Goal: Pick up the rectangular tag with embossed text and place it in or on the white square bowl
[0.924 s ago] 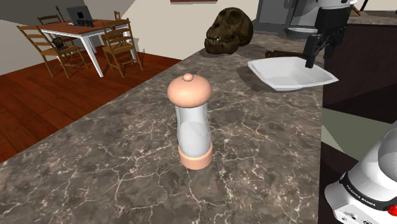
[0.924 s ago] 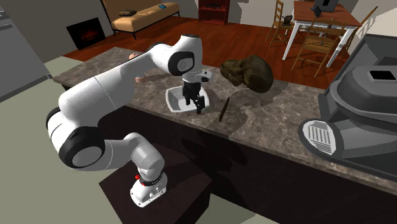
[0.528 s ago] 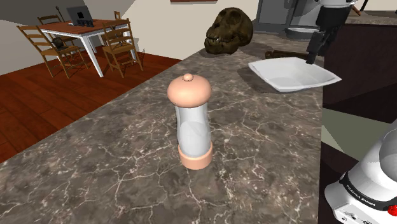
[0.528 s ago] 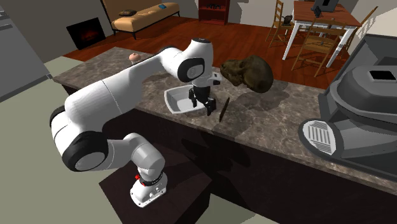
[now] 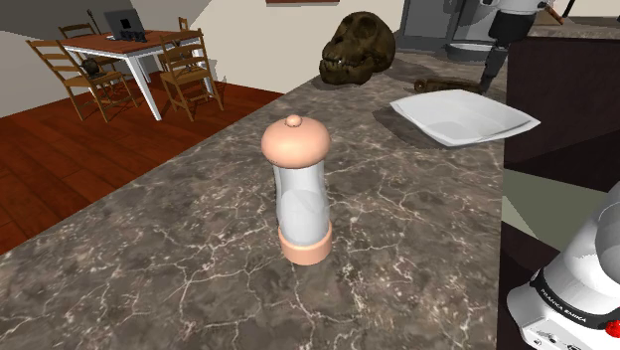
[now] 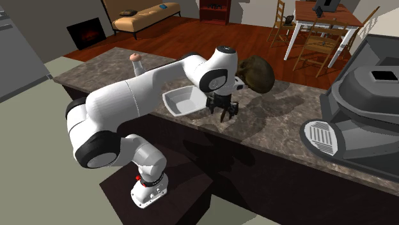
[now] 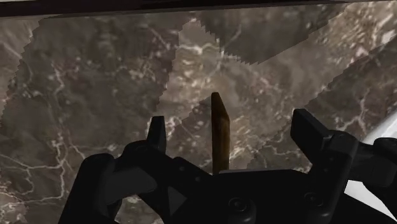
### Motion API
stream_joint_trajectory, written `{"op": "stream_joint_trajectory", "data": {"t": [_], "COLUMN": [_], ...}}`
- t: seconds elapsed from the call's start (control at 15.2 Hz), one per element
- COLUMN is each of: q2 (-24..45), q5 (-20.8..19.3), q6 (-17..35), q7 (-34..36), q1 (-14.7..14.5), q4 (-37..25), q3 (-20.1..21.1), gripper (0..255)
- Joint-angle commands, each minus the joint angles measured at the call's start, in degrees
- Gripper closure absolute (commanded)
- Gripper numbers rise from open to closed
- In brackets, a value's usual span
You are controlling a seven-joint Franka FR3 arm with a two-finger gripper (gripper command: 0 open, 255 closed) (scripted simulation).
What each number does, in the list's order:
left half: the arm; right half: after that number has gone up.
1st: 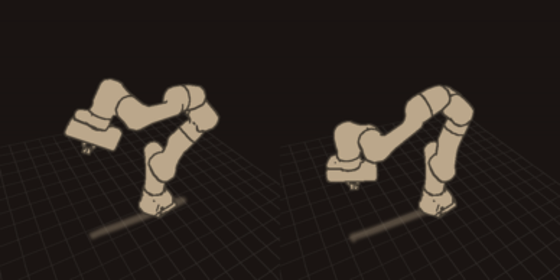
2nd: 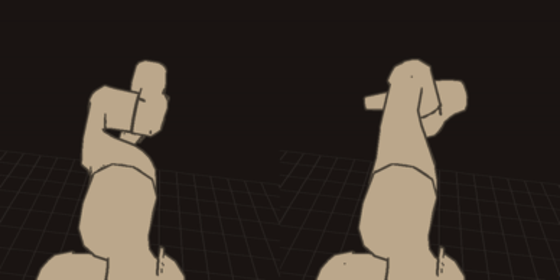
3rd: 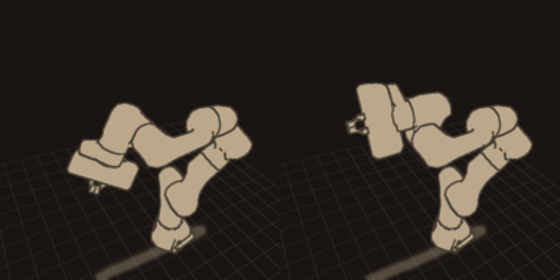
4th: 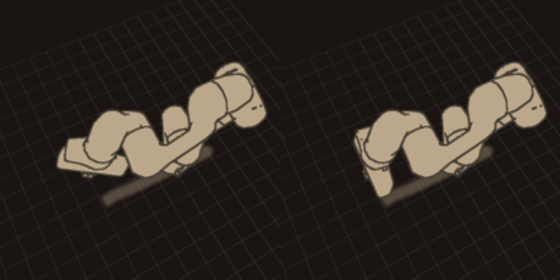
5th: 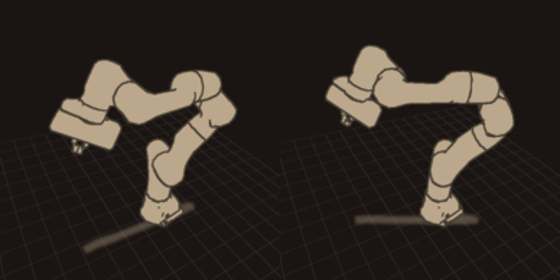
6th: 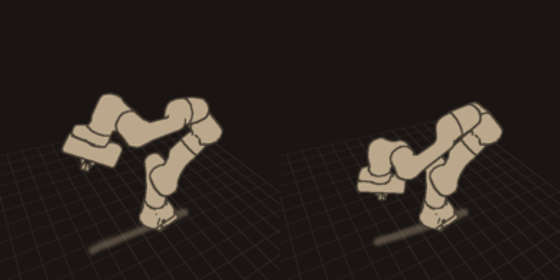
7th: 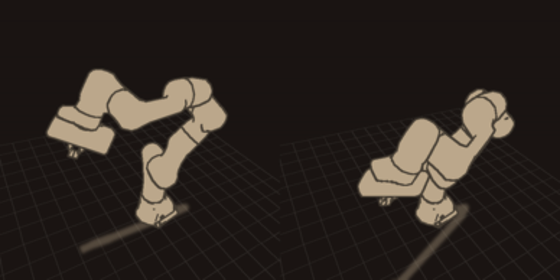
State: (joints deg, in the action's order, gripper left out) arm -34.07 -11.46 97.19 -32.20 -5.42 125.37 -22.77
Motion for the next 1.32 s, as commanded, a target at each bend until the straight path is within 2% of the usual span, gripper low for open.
{"op": "stream_joint_trajectory", "data": {"t": [0.0,0.33,0.79,0.86,1.25], "q2": [0.1,0.1,0.1,0.1,0.1], "q5": [-0.2,-0.6,-0.6,-0.6,-0.6], "q6": [1.5,5.0,5.0,5.0,5.0], "q7": [-0.9,-0.8,-0.8,-0.8,-0.8], "q1": [-0.1,0.1,0.1,0.1,0.1], "q4": [1.1,4.7,4.7,4.7,4.6], "q3": [-0.6,-1.2,-1.2,-1.2,-1.2], "gripper": [0,0,0,255,255]}}
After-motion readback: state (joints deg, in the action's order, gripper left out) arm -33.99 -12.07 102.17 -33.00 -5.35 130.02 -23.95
